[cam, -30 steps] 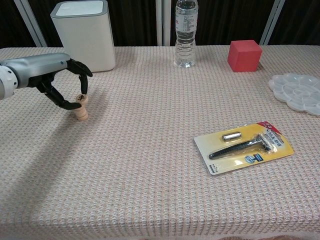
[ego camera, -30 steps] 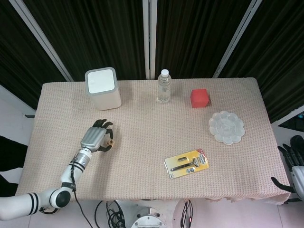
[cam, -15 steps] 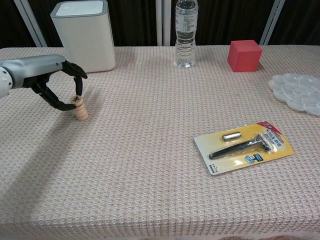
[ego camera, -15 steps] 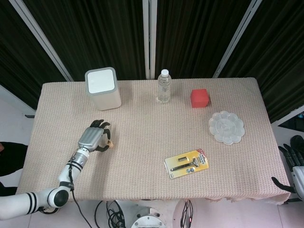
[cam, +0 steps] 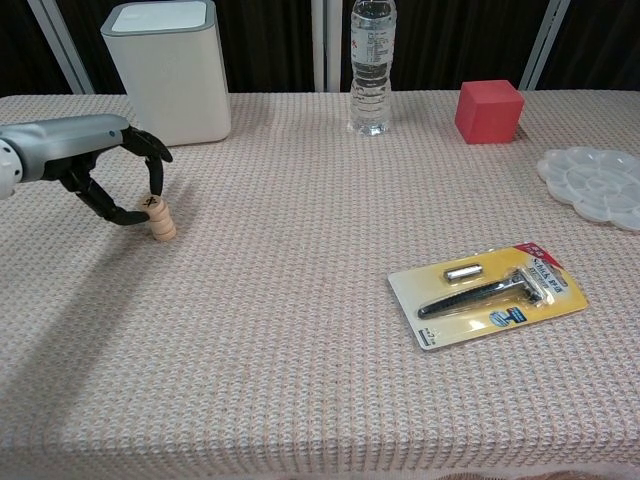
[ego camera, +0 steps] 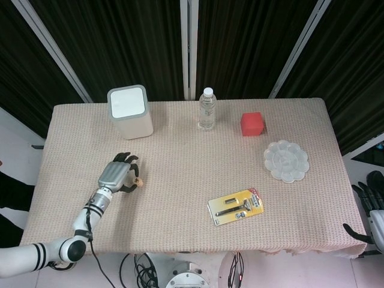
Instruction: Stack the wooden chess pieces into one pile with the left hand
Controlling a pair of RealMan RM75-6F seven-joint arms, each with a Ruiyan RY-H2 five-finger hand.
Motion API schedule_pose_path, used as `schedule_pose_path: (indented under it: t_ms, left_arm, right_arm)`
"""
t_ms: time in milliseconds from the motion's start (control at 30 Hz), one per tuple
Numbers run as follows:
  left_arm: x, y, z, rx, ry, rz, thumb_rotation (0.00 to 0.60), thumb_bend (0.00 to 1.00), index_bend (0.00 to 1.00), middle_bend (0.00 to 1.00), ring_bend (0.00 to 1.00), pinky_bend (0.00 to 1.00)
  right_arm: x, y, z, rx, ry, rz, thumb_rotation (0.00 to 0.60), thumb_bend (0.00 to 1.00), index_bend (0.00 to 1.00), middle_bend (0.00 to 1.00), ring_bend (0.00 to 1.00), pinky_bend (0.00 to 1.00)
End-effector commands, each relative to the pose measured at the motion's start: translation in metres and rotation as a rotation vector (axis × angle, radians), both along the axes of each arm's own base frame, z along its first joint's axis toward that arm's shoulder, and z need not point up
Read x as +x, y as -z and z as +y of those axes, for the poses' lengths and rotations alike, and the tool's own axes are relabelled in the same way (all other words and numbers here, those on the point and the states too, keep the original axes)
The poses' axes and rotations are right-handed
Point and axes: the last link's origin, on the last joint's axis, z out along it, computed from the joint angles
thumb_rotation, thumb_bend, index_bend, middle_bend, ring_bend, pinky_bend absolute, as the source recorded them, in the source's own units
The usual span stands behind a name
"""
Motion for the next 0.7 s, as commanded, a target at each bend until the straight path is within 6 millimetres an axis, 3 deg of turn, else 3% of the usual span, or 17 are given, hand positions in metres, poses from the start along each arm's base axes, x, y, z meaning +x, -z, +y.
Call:
schedule_pose_path:
  t_ms: [33, 500, 700]
  left_arm:
    - [-0.001, 0.000, 0.000, 0.001, -0.004, -0.002, 0.600, 0.28, 0.46, 0.14, 0.00, 0.00]
    - [0.000, -0.008, -0.005, 0.006, -0.006, -0.018, 0.600, 0.28, 0.41, 0.13, 0.00, 0.00]
    - [-0.011, -0.033, -0.038, 0.034, 0.028, -0.025, 0.600, 0.28, 0.30, 0.12, 0.00, 0.00]
  right_arm:
    - [0.000, 0.000, 0.000, -0.001, -0.001, -0.001, 0.600, 0.16, 0.00, 0.00, 0.00, 0.00]
    - [0.000, 0.000, 0.000, -0.004, -0.002, -0.003, 0.600, 0.16, 0.00, 0.00, 0.00, 0.00]
    - [-0.001, -0.003, 0.001, -0.007, -0.005, 0.005, 0.600, 0.16, 0.00, 0.00, 0.00, 0.00]
